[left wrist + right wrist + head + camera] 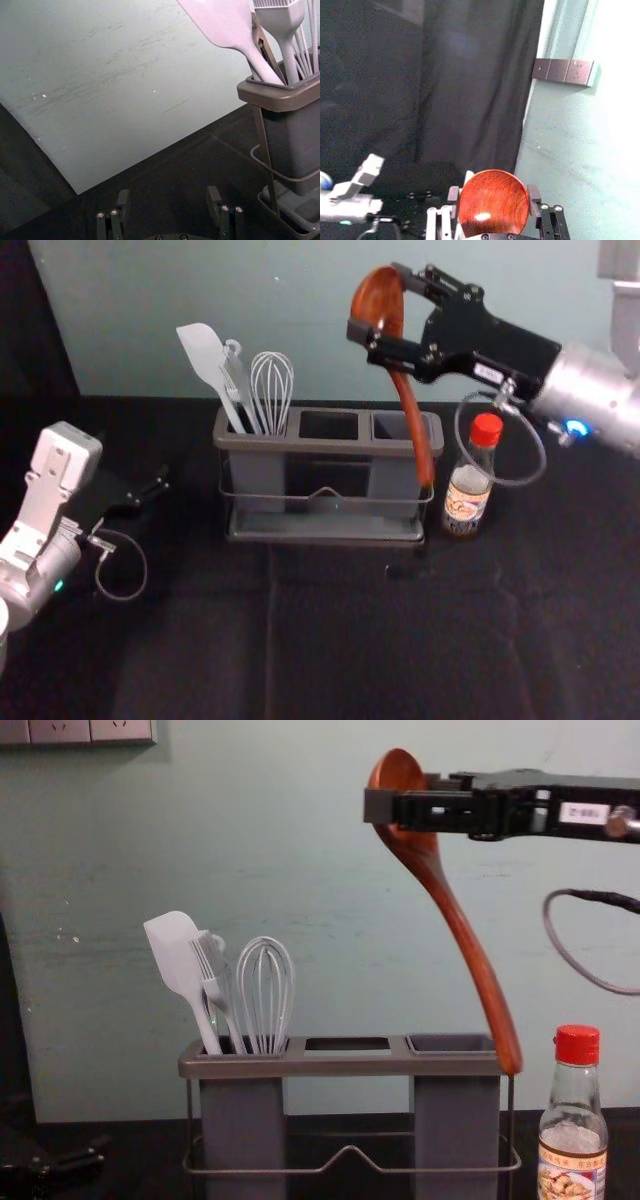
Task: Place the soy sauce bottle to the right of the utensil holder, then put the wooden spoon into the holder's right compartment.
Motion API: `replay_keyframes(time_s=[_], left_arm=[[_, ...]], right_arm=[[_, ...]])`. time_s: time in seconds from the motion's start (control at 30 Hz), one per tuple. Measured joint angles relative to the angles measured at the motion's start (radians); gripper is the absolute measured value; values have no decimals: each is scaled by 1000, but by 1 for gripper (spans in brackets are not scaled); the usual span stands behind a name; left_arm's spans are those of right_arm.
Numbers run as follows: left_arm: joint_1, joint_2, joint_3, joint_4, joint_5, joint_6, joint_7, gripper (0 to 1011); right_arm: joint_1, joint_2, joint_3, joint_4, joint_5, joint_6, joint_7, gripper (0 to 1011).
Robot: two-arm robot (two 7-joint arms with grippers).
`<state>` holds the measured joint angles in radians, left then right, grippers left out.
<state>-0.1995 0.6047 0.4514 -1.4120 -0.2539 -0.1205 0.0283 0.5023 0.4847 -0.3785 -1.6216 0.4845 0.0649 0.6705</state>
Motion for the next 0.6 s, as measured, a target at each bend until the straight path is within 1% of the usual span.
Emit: replay_keyframes(time_s=[0.07,0.1,0.2,0.23,0.3,0.37,0.6], left_arm=[[0,0,0,0,0,0,0,1005],[0,0,0,0,0,0,0,1005],[0,0,0,0,0,0,0,1005],[0,0,0,0,0,0,0,1005],[0,0,0,0,0,0,0,1005],[0,0,0,0,0,0,0,1005],[0,0,0,0,0,0,0,1005]], right_arm=[[23,-9,-11,27,-13,-12,-5,836],[44,-17,-21,50,-24,-24,-11,836],[79,-30,-36,92,-38,-42,-16,836],[103,-39,-46,120,-46,-52,-16,836],[126,-47,-56,149,-52,-62,-16,836],[166,-63,-72,199,-61,-76,-16,836],[211,-89,-100,273,-67,-100,-23,836]])
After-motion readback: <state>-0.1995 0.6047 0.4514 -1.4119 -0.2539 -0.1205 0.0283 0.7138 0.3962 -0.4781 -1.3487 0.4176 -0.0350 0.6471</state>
